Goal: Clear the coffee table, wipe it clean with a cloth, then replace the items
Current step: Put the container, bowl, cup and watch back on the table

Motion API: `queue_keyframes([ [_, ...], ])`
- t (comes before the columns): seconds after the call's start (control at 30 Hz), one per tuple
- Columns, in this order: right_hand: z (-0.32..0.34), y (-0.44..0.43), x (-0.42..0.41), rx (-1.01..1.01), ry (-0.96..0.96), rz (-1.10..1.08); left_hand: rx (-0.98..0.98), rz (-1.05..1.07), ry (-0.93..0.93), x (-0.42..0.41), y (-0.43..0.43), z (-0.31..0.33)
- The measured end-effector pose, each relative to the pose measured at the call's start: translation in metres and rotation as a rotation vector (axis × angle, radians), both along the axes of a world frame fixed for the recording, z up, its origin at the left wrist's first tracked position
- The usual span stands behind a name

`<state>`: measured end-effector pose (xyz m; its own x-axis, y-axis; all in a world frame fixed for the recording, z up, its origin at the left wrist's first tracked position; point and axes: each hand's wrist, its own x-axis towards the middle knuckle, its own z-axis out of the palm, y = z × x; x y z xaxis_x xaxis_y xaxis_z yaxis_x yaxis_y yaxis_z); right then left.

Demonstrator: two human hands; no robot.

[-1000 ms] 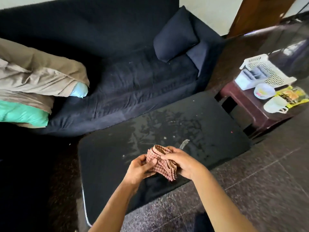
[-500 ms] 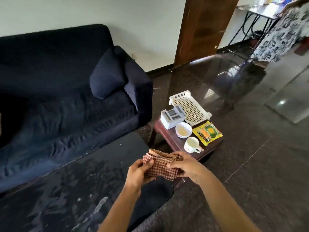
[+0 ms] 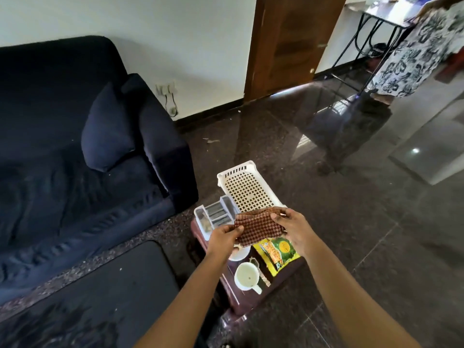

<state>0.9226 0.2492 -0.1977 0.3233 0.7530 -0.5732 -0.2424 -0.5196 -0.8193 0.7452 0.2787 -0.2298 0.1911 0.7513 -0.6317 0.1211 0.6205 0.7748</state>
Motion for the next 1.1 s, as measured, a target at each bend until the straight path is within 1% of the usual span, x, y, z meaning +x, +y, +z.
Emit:
queue_keyframes([
  [0.1,-0.019,0.031,0.035,-0.033,-0.038,0.06,0.023,-0.008,0.112,0.034,0.021,-0.025],
  [0.2,-0.052,0.064,0.066,-0.106,-0.125,0.142,0.056,0.048,0.247,0.069,0.038,-0.049],
  [0.3,-0.095,0.1,0.091,-0.168,-0.248,0.271,0.084,0.051,0.416,0.099,0.057,-0.077],
  [0.43,-0.13,0.127,0.101,-0.213,-0.517,0.529,0.13,-0.006,0.587,0.118,0.069,-0.099],
  [0.53,-0.144,0.132,0.103,-0.239,-0.814,0.713,0.134,-0.107,0.69,0.13,0.07,-0.11],
  [0.6,-0.147,0.13,0.105,-0.195,-1.028,0.762,0.148,-0.21,0.781,0.138,0.067,-0.113],
  [0.63,-0.147,0.128,0.106,-0.149,-1.101,0.767,0.179,-0.262,0.819,0.142,0.065,-0.114],
  [0.7,-0.146,0.124,0.106,-0.021,-1.203,0.799,0.288,-0.345,0.873,0.149,0.062,-0.111],
  [0.77,-0.15,0.122,0.105,0.141,-1.268,0.91,0.399,-0.455,0.943,0.153,0.061,-0.108],
  [0.8,-0.153,0.121,0.105,0.208,-1.3,0.99,0.419,-0.511,0.99,0.153,0.063,-0.111],
  [0.83,-0.156,0.119,0.105,0.227,-1.327,1.079,0.409,-0.548,1.028,0.151,0.064,-0.113],
  [0.9,-0.164,0.118,0.106,0.178,-1.374,1.19,0.32,-0.598,1.076,0.147,0.065,-0.119],
  [0.97,-0.167,0.119,0.108,0.125,-1.41,1.165,0.274,-0.639,1.109,0.145,0.067,-0.117],
  [1.03,-0.164,0.12,0.107,0.082,-1.459,1.095,0.294,-0.658,1.114,0.145,0.068,-0.11],
  [1.1,-0.155,0.119,0.103,0.079,-1.487,1.005,0.328,-0.633,1.078,0.142,0.064,-0.098],
])
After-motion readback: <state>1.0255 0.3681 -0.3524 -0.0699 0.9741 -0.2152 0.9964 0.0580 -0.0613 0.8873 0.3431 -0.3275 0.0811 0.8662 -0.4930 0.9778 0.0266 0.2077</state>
